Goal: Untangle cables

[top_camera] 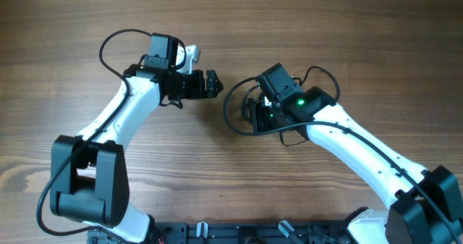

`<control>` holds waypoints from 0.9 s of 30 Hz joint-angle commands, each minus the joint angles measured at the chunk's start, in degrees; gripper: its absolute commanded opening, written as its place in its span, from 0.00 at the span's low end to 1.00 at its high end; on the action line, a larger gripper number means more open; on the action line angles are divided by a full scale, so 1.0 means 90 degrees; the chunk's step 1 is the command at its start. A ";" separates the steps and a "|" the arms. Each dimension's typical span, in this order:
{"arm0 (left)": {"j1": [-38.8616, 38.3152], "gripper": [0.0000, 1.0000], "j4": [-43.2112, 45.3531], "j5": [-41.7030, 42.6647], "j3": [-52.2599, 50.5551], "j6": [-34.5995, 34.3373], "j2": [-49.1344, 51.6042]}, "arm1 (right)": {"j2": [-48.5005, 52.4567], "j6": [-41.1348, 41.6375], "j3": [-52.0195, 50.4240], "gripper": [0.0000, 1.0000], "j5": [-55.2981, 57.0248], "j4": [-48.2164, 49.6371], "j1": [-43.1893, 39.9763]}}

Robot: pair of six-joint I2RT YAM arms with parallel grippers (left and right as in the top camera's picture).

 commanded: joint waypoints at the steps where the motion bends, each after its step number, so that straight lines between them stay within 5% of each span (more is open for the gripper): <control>1: -0.0024 1.00 0.0017 0.0007 -0.0053 0.0080 0.0073 | -0.0024 0.0058 -0.0121 0.52 0.0214 0.0032 0.0019; 9: -0.0024 1.00 0.0017 0.0010 -0.0053 0.0080 0.0073 | -0.0022 -0.0153 -0.0668 0.52 0.0879 0.1326 0.0019; 19: -0.0024 1.00 0.0017 0.0010 -0.0053 0.0080 0.0073 | -0.0056 -0.0627 -0.0381 0.04 0.1683 0.1622 -0.0100; 27: -0.0022 1.00 0.0017 0.0010 -0.0053 0.0080 0.0073 | -0.0053 -0.0617 -0.0384 0.10 0.0886 0.1965 -0.0274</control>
